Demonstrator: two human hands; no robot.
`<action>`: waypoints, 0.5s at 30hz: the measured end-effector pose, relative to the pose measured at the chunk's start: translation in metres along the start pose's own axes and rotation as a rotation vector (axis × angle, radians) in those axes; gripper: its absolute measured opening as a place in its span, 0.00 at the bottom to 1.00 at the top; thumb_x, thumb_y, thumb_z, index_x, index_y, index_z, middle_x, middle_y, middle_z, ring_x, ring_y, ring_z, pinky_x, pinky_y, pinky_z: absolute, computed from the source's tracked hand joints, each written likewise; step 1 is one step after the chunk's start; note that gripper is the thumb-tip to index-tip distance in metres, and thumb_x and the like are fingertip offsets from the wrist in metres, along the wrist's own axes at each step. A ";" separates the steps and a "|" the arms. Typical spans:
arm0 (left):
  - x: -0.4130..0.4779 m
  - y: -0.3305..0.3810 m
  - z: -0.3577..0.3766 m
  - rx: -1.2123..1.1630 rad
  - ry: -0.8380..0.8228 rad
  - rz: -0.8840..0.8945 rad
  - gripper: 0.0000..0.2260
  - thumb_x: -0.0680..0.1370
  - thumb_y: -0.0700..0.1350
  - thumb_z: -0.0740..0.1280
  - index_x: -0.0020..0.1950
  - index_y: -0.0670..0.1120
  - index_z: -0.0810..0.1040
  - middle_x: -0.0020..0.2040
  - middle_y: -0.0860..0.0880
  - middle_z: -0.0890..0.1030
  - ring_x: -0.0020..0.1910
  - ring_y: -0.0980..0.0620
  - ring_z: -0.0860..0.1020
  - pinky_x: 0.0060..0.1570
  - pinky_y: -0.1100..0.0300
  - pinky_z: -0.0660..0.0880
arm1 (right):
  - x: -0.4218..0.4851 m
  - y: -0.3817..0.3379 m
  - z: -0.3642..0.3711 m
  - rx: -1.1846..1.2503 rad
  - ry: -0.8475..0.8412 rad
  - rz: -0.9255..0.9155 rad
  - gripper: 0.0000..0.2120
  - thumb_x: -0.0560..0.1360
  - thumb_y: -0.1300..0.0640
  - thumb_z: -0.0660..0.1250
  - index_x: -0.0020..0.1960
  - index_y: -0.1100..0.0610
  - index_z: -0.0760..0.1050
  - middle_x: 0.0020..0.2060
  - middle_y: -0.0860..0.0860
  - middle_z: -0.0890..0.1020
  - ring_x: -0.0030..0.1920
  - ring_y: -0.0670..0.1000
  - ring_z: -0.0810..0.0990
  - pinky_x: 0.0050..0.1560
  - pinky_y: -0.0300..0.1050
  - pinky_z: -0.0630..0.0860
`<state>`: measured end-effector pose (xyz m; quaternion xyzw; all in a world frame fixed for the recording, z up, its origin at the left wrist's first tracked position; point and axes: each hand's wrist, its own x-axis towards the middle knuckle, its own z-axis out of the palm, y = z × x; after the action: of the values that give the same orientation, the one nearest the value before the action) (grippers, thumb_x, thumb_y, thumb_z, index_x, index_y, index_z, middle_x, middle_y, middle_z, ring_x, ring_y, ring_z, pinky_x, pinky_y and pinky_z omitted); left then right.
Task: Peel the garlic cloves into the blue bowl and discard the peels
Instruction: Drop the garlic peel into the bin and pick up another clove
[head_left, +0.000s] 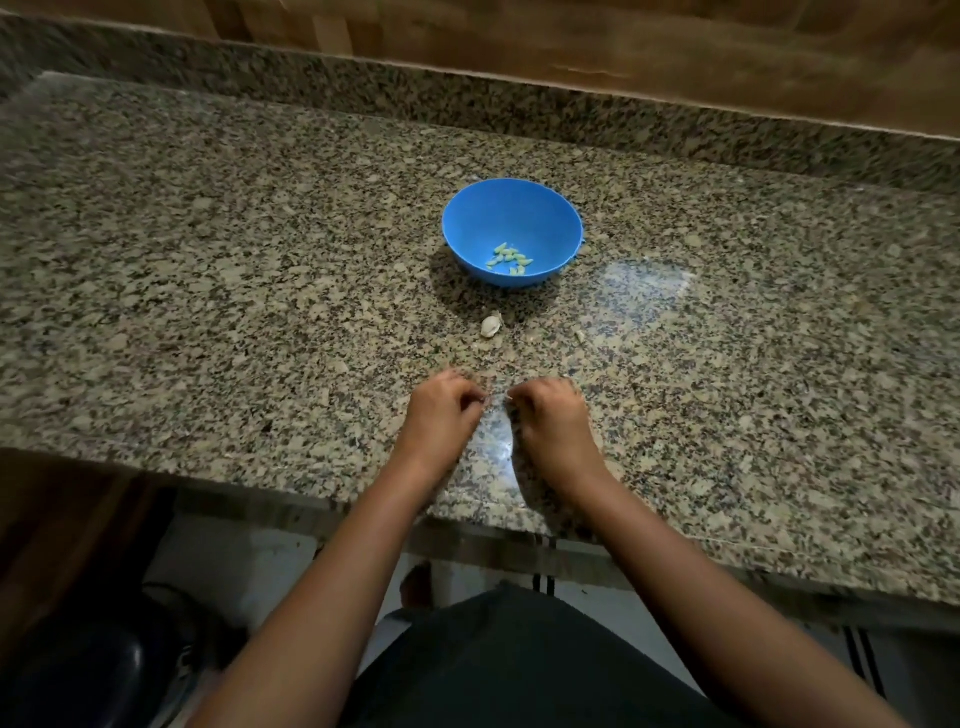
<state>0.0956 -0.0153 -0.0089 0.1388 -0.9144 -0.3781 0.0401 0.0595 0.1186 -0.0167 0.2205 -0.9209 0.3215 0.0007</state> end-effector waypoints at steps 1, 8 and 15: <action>-0.003 -0.001 -0.003 -0.044 0.027 -0.044 0.08 0.75 0.39 0.68 0.53 0.41 0.81 0.52 0.47 0.80 0.49 0.55 0.77 0.49 0.72 0.73 | 0.001 -0.008 -0.002 0.078 -0.014 0.064 0.06 0.75 0.66 0.66 0.50 0.62 0.80 0.45 0.53 0.81 0.48 0.50 0.76 0.51 0.37 0.71; -0.043 -0.044 -0.055 -0.353 0.297 -0.262 0.07 0.73 0.38 0.71 0.50 0.43 0.83 0.45 0.51 0.83 0.44 0.57 0.80 0.40 0.75 0.74 | 0.013 -0.087 0.022 0.658 -0.315 0.340 0.13 0.72 0.69 0.67 0.38 0.52 0.80 0.38 0.50 0.83 0.40 0.47 0.81 0.44 0.41 0.78; -0.135 -0.151 -0.155 -0.840 0.684 -0.569 0.06 0.73 0.34 0.70 0.49 0.40 0.81 0.39 0.49 0.82 0.33 0.62 0.79 0.35 0.73 0.74 | -0.014 -0.224 0.130 0.821 -0.716 0.337 0.05 0.72 0.69 0.68 0.44 0.62 0.80 0.33 0.54 0.83 0.33 0.46 0.79 0.41 0.39 0.77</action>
<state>0.2862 -0.1844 -0.0011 0.4636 -0.5494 -0.6362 0.2801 0.1817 -0.1083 0.0108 0.1481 -0.6855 0.5539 -0.4487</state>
